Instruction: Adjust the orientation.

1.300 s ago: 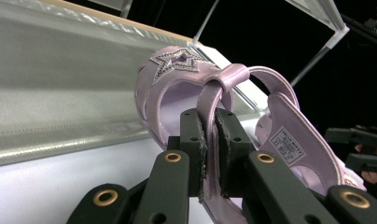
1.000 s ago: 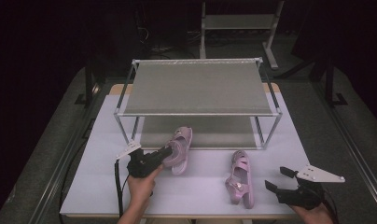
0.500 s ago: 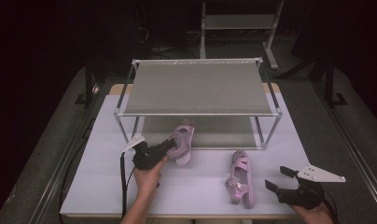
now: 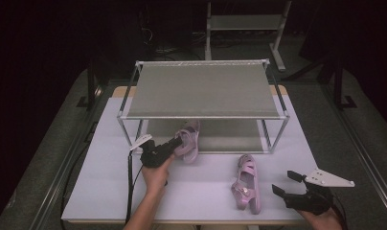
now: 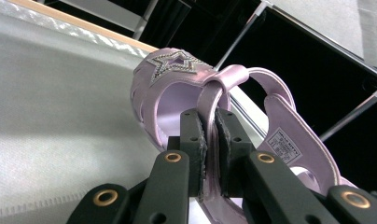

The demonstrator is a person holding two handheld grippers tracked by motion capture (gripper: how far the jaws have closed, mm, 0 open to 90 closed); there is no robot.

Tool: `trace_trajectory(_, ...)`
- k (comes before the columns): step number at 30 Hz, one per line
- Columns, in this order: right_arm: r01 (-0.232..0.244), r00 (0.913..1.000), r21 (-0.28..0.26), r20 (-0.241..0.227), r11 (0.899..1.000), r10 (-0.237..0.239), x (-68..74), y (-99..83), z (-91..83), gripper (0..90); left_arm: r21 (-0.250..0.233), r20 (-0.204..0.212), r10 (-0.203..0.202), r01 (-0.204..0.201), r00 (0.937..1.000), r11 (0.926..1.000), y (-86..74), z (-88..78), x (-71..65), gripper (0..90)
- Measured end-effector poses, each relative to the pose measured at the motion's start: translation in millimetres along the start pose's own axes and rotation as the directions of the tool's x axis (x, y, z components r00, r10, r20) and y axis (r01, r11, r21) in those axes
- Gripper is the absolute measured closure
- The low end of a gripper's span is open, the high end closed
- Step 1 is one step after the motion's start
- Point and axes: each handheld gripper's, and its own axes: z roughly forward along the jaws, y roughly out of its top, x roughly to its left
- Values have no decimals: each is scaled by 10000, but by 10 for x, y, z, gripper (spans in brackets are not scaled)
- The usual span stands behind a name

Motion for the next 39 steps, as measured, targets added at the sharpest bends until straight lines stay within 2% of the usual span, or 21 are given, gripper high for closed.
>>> trace_trajectory(4, 41, 10000, 16, -33, 10000, -41, -1, 3, 10, 195, -156, -101, -77, 75, 9999, 9999, -9, 50, 35, 827)
trace_trajectory(9, 35, 10000, 19, -51, 10000, -35, -2, 4, 15, 195, -81, -191, 22, -24, 9998, 10000, 18, 118, 39, 826)
trace_trajectory(13, 19, 10000, 8, -47, 10000, -19, -5, 3, 16, 195, -270, -211, 13, -19, 9998, 9996, 61, 176, 53, 827)
trace_trajectory(14, 11, 10000, 1, -50, 10000, -11, -5, 3, 16, 195, -248, -211, -64, 58, 9998, 9997, 69, 196, 62, 827)
trace_trajectory(18, 1, 10000, 14, -60, 10000, -1, -3, 3, 23, 195, -133, -384, 117, -122, 9992, 9998, 113, 263, 72, 826)
trace_trajectory(21, 22, 10000, 24, -63, 10000, -22, -6, 2, 24, 195, -204, -427, 25, -34, 9991, 9998, 145, 306, 96, 827)
trace_trajectory(24, 2, 10000, 9, -73, 10000, -2, -14, 2, 23, 195, -110, -593, 232, -239, 9980, 9997, 190, 365, 123, 826)
trace_trajectory(27, -8, 10000, 4, -92, 10000, 8, -17, 1, 27, 195, -163, -632, 204, -215, 9978, 9996, 199, 385, 143, 826)
trace_trajectory(28, 15, 9999, 4, -109, 10000, -15, -19, 2, 31, 195, -9, -722, 320, -322, 9969, 9995, 204, 404, 168, 827)
trace_trajectory(31, 23, 9999, 14, -111, 10000, -23, -17, 3, 33, 195, -33, -790, 237, -240, 9966, 9997, 209, 441, 172, 825)
trace_trajectory(34, 25, 9999, 17, -134, 10000, -24, -17, 3, 36, 195, 104, -913, 415, -407, 9950, 9991, 218, 492, 187, 826)
trace_trajectory(39, -6, 9999, -16, -144, 10000, 6, -21, 2, 31, 195, 279, -1045, 480, -453, 9934, 9986, 206, 539, 214, 826)
